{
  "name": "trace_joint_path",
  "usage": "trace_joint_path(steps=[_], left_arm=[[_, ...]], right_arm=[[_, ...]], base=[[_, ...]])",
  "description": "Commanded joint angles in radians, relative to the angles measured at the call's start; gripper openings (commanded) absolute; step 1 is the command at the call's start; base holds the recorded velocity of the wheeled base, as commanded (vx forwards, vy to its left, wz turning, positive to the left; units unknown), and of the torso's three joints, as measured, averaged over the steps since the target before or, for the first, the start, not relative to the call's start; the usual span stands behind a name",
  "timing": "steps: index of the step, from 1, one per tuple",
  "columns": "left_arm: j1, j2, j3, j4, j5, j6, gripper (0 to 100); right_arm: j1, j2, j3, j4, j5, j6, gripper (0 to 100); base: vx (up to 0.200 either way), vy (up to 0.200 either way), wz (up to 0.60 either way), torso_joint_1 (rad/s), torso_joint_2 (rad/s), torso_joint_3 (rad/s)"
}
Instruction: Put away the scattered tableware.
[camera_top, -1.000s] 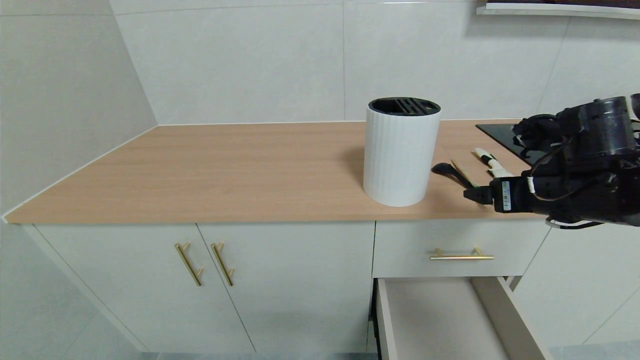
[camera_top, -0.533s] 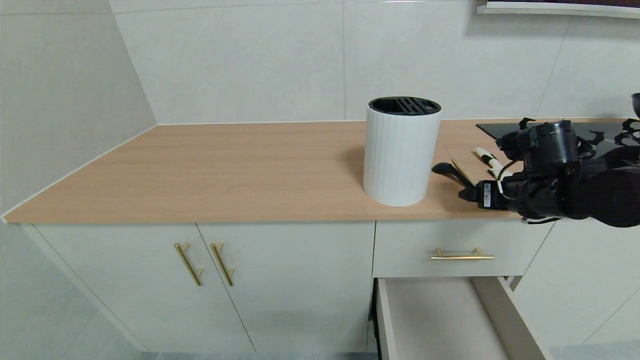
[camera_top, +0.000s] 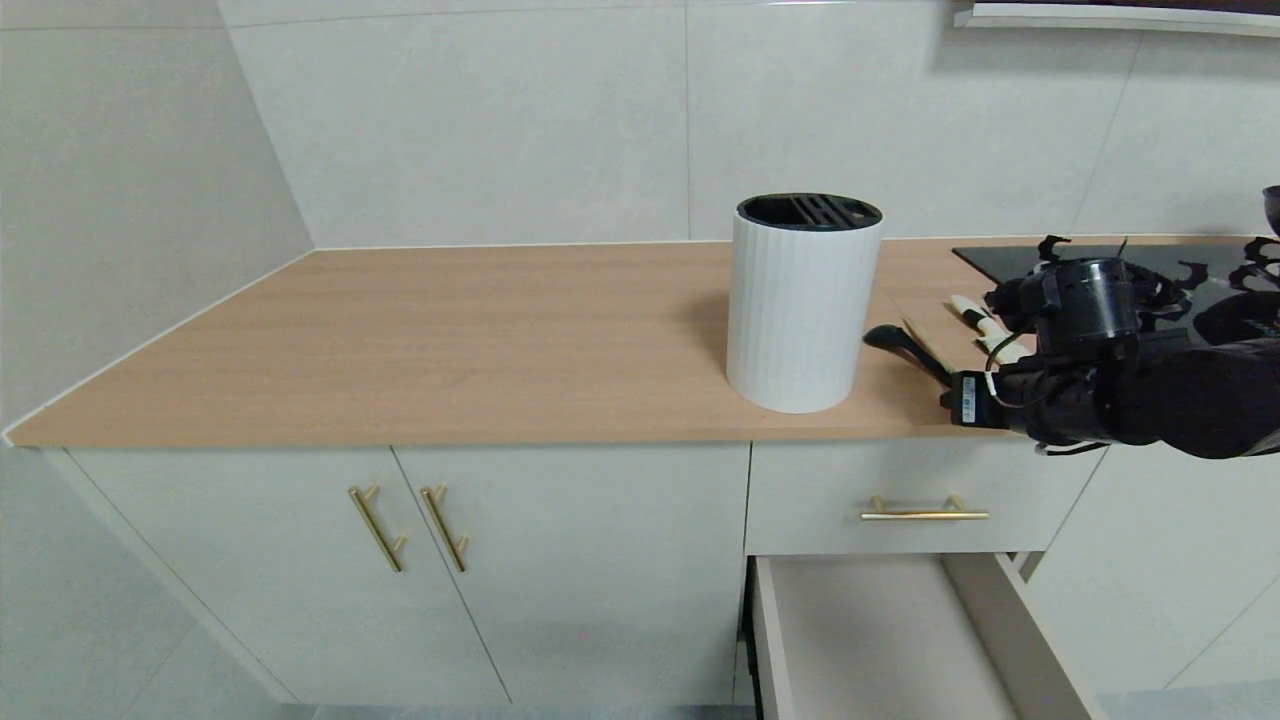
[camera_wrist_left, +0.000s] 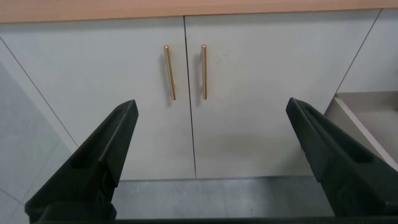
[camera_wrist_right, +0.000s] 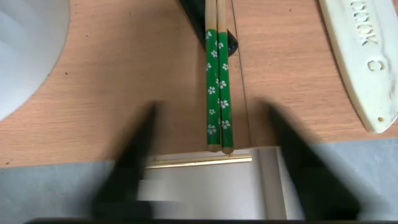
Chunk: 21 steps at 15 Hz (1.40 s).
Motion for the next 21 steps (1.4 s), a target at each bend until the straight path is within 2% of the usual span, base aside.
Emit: trace_joint_path(steps=[1, 4, 7, 9, 12, 18, 21], left_arm=[[0.000, 0.002, 0.000, 0.000, 0.000, -0.001, 100], [0.000, 0.002, 0.000, 0.000, 0.000, -0.001, 100], [0.000, 0.002, 0.000, 0.000, 0.000, -0.001, 100], [0.000, 0.002, 0.000, 0.000, 0.000, -0.001, 100], [0.000, 0.002, 0.000, 0.000, 0.000, -0.001, 100], [0.000, 0.002, 0.000, 0.000, 0.000, 0.001, 100], [0.000, 0.002, 0.000, 0.000, 0.000, 0.001, 100]], right_arm=[[0.000, -0.001, 0.001, 0.000, 0.000, 0.000, 0], [-0.001, -0.018, 0.003, 0.001, -0.008, -0.001, 0], [-0.001, -0.179, 0.069, 0.029, -0.017, -0.007, 0], [0.008, -0.334, 0.096, 0.142, 0.006, -0.011, 0], [0.045, -0.538, 0.092, 0.448, 0.116, -0.011, 0], [0.083, -0.680, 0.085, 0.693, 0.257, -0.034, 0], [0.083, -0.711, 0.096, 0.759, 0.426, -0.110, 0]], base=[[0.000, 0.000, 0.00, 0.000, 0.00, 0.000], [0.000, 0.000, 0.00, 0.000, 0.00, 0.000], [0.000, 0.000, 0.00, 0.000, 0.00, 0.000], [0.000, 0.000, 0.00, 0.000, 0.00, 0.000], [0.000, 0.000, 0.00, 0.000, 0.00, 0.000], [0.000, 0.000, 0.00, 0.000, 0.00, 0.000], [0.000, 0.000, 0.00, 0.000, 0.00, 0.000]])
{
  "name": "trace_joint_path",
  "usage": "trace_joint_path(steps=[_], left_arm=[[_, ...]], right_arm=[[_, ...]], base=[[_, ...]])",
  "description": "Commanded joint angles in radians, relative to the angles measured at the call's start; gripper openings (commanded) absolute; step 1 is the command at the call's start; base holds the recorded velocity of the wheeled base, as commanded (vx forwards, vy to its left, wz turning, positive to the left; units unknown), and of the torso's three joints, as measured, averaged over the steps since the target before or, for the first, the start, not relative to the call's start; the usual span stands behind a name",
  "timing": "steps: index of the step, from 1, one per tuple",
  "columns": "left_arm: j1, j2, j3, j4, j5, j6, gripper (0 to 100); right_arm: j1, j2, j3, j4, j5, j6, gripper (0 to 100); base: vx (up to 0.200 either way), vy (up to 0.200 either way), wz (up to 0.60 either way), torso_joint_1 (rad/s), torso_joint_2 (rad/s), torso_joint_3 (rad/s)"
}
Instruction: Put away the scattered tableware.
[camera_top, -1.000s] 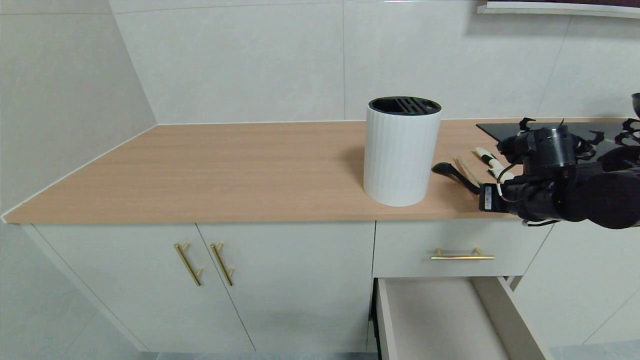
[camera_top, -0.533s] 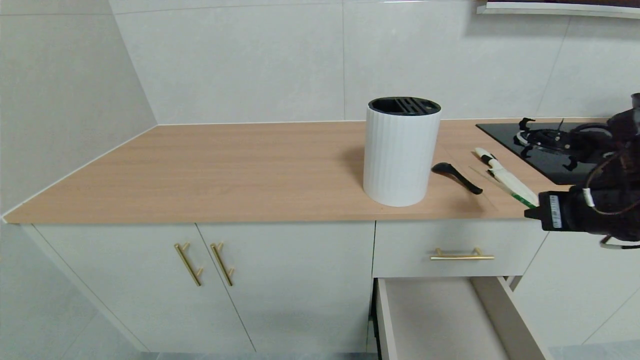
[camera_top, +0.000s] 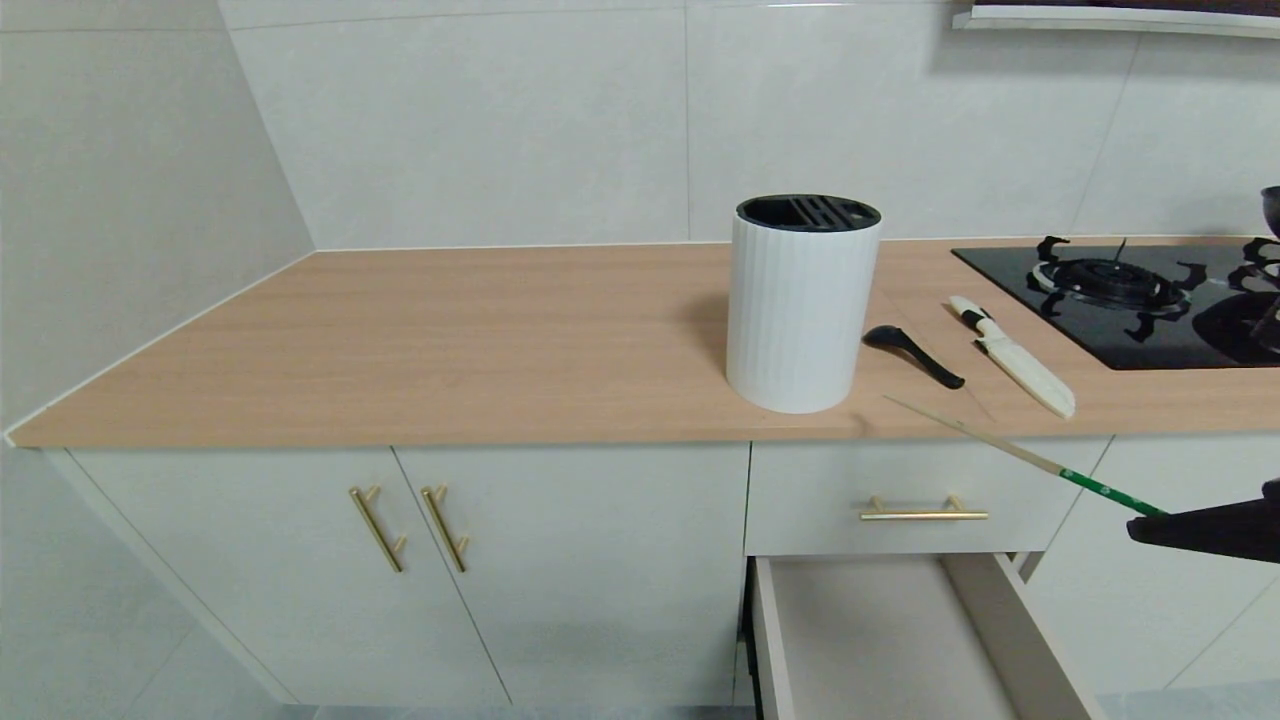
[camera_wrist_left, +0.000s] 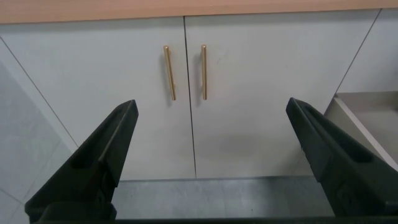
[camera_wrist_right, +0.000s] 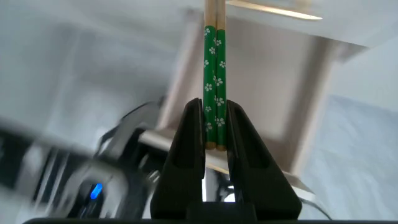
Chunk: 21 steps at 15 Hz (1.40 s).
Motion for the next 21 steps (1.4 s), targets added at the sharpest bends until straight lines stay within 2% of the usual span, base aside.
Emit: trace_joint_path(steps=[1, 4, 11, 16, 21], left_arm=[[0.000, 0.002, 0.000, 0.000, 0.000, 0.001, 100], [0.000, 0.002, 0.000, 0.000, 0.000, -0.001, 100], [0.000, 0.002, 0.000, 0.000, 0.000, -0.001, 100], [0.000, 0.002, 0.000, 0.000, 0.000, -0.001, 100], [0.000, 0.002, 0.000, 0.000, 0.000, -0.001, 100]], right_arm=[[0.002, -0.029, 0.009, 0.001, 0.037, -0.004, 0], [0.017, -0.012, 0.080, -0.029, 0.052, -0.087, 0], [0.094, 0.026, 0.149, -0.072, 0.046, -0.090, 0], [0.104, 0.051, 0.197, -0.144, 0.045, -0.090, 0], [0.104, 0.061, 0.198, -0.147, 0.045, -0.090, 0]], base=[[0.000, 0.000, 0.00, 0.000, 0.00, 0.000], [0.000, 0.000, 0.00, 0.000, 0.00, 0.000], [0.000, 0.000, 0.00, 0.000, 0.00, 0.000], [0.000, 0.000, 0.00, 0.000, 0.00, 0.000], [0.000, 0.000, 0.00, -0.045, 0.11, 0.064]])
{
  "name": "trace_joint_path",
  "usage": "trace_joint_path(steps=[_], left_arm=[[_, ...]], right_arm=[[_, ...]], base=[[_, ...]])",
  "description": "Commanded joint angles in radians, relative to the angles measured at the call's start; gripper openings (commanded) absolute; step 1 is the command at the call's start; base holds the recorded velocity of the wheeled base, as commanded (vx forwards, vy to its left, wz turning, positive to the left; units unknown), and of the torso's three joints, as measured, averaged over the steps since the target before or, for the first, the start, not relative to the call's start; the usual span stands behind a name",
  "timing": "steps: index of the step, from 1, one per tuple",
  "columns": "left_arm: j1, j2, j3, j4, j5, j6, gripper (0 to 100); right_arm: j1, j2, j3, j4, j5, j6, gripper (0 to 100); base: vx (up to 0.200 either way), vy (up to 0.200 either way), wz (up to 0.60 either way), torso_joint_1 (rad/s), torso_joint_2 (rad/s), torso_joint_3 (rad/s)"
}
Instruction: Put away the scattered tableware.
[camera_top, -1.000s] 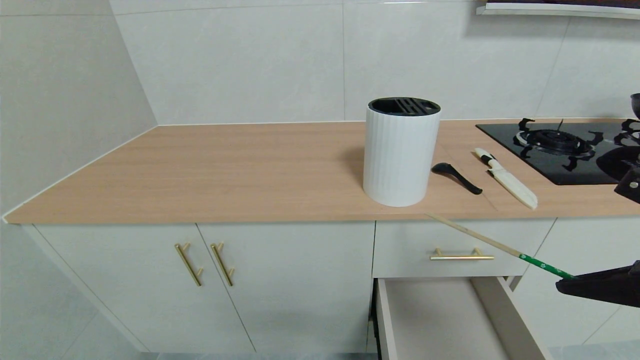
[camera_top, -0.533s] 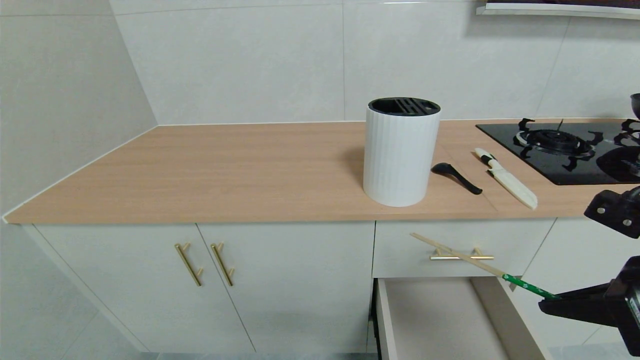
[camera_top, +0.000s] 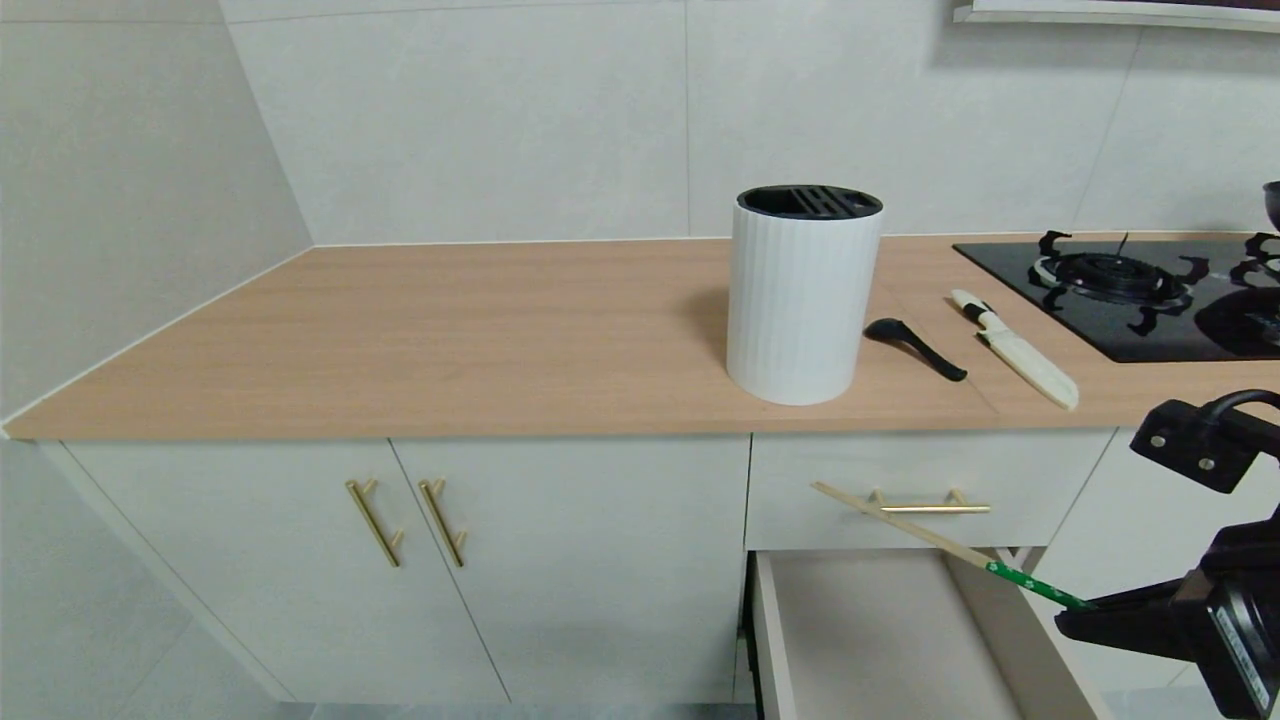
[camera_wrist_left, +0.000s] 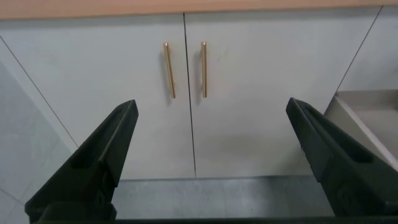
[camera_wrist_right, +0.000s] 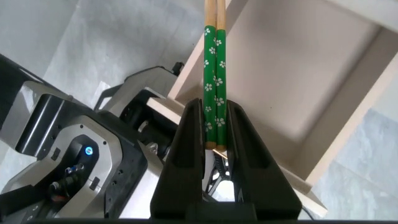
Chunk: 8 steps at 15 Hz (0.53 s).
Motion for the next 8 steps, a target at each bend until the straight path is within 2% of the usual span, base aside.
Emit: trace_joint_path(steps=[1, 8], left_arm=[[0.000, 0.002, 0.000, 0.000, 0.000, 0.000, 100], [0.000, 0.002, 0.000, 0.000, 0.000, 0.000, 100]], right_arm=[[0.000, 0.010, 0.001, 0.001, 0.001, 0.000, 0], [0.000, 0.014, 0.006, 0.001, 0.001, -0.002, 0]], base=[[0.000, 0.000, 0.00, -0.144, 0.40, 0.232], [0.000, 0.000, 0.00, -0.170, 0.46, 0.288]])
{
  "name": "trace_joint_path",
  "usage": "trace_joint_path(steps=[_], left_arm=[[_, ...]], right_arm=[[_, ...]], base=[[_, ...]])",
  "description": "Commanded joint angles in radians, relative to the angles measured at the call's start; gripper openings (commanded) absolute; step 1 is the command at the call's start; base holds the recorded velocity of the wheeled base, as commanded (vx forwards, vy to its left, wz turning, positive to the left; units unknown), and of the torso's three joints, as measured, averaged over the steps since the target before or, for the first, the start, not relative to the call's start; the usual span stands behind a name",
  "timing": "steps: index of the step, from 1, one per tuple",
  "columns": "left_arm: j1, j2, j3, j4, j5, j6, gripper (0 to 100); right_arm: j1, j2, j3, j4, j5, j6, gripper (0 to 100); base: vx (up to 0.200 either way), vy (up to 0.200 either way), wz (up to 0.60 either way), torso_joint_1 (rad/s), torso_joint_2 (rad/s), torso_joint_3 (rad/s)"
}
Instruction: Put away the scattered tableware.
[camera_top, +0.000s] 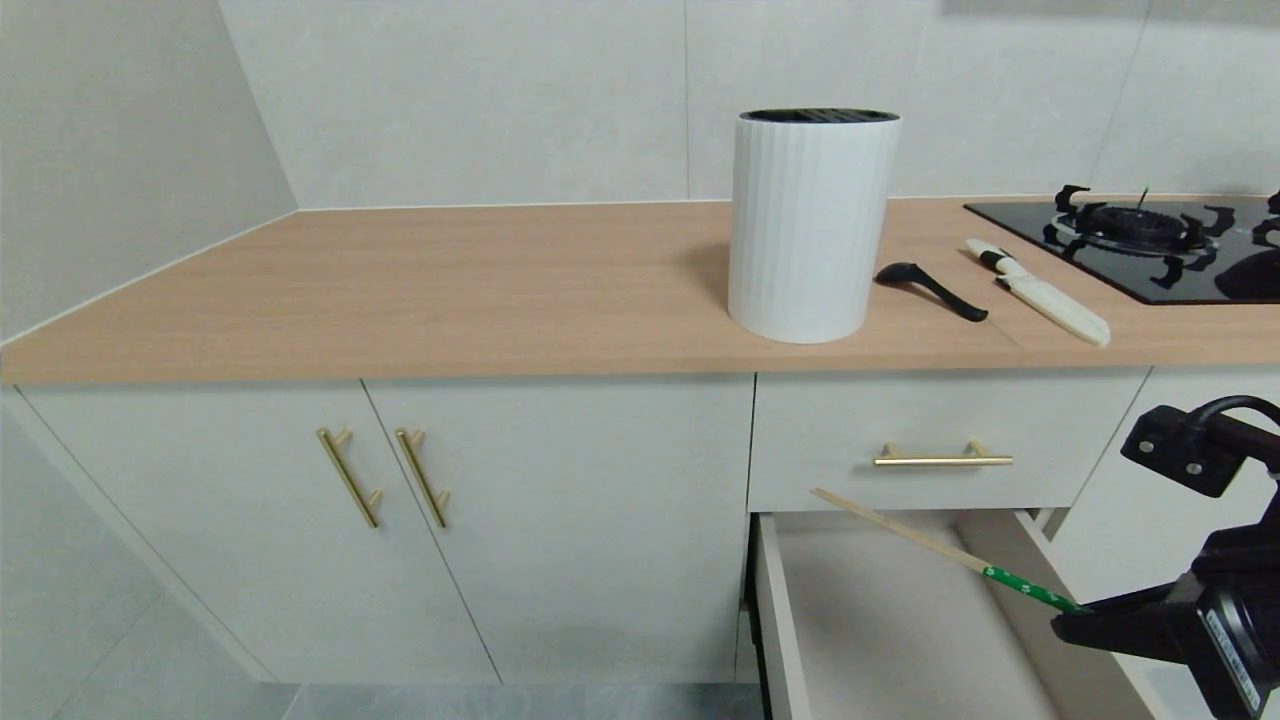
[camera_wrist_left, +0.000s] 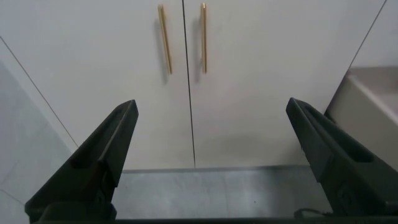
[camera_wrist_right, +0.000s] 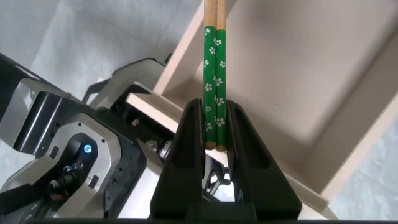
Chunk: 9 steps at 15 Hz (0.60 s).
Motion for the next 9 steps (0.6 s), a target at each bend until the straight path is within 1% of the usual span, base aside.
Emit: trace_joint_path(steps=[1, 6, 7, 9], left_arm=[[0.000, 0.002, 0.000, 0.000, 0.000, 0.001, 100], [0.000, 0.002, 0.000, 0.000, 0.000, 0.001, 100], [0.000, 0.002, 0.000, 0.000, 0.000, 0.001, 100], [0.000, 0.002, 0.000, 0.000, 0.000, 0.000, 100]], right_arm=[[0.000, 0.006, 0.000, -0.001, 0.001, -0.001, 0], [0.000, 0.018, 0.000, 0.000, 0.001, -0.001, 0], [0.000, 0.021, 0.000, 0.000, -0.001, -0.001, 0], [0.000, 0.023, 0.000, -0.001, 0.001, -0.001, 0]], base=[[0.000, 0.000, 0.00, -0.144, 0.45, 0.310], [0.000, 0.000, 0.00, -0.126, 0.45, 0.322], [0.000, 0.000, 0.00, -0.041, 0.31, 0.242], [0.000, 0.000, 0.00, -0.036, 0.15, 0.093]])
